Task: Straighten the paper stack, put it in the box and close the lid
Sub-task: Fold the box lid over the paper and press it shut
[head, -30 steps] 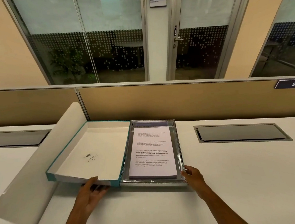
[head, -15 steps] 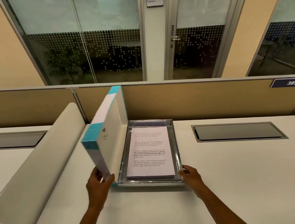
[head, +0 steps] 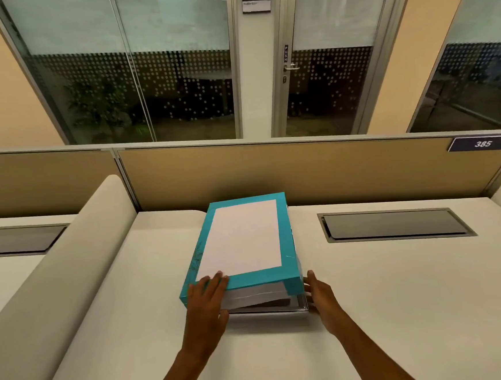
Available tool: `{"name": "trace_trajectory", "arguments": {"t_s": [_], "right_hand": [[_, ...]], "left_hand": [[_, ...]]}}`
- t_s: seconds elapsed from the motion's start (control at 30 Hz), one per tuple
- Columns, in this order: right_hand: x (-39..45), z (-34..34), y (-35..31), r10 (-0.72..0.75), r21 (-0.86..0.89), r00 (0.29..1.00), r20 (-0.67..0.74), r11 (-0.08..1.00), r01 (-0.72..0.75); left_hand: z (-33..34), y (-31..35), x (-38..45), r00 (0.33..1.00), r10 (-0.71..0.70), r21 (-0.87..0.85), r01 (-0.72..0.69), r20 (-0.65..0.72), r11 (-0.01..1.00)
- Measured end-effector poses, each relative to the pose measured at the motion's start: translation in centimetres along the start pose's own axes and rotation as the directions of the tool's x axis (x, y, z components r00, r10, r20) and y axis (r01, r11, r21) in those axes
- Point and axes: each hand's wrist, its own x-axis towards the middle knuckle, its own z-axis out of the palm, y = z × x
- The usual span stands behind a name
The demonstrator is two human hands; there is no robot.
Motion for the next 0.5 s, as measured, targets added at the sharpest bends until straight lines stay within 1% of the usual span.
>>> {"name": "trace_trajectory", "arguments": {"t_s": [0.07, 0.13, 0.3, 0.37, 0.4, 0.43, 0.47, 0.5], "right_hand": [[0.0, -0.1, -0.5, -0.012, 0.07, 1.0, 0.017, 0.998, 0.011], [0.1, -0.1, -1.0, -0.024, 0.101, 1.0, 0.019, 0.995, 0.022], [1.1, -0.1, -1.0, -0.043, 0.011, 0.998, -0.037, 0.999, 0.044], [1.3, -0.2, -0.6, -0.043, -0.001, 0.999, -0.033, 0.999, 0.043], [1.2, -0.2, -0.6, -0.046, -0.005, 0.998, -0.031, 0.999, 0.046], [1.1, -0.2, -0.5, -0.054, -0.01, 0.998, -0.031, 0.999, 0.053], [1.0, -0.2, -0.5, -0.064, -0.016, 0.997, -0.034, 0.998, 0.064], [1.0, -0.2, -0.5, -0.074, -0.026, 0.997, -0.038, 0.997, 0.073]], "left_hand": [[0.3, 0.5, 0.2, 0.999, 0.044, 0.058, -0.044, -0.008, 0.997], [0.4, 0.8, 0.2, 0.995, 0.095, 0.104, -0.095, 0.004, 0.99], [0.5, 0.2, -0.3, 0.986, 0.155, 0.034, -0.158, 0.064, 0.987], [0.2, -0.5, -0.6, 0.986, 0.146, 0.041, -0.15, 0.082, 0.988], [0.0, -0.9, -0.6, 0.991, 0.104, 0.041, -0.107, 0.079, 0.993], [-0.1, -1.0, -0.6, 0.998, 0.026, 0.002, -0.026, 0.056, 1.0], [-0.2, -1.1, -0.6, 0.995, -0.093, -0.079, 0.095, 0.023, 0.992], [-0.5, -0.9, -0.3, 0.967, -0.254, -0.215, 0.249, 0.007, 0.944]]}}
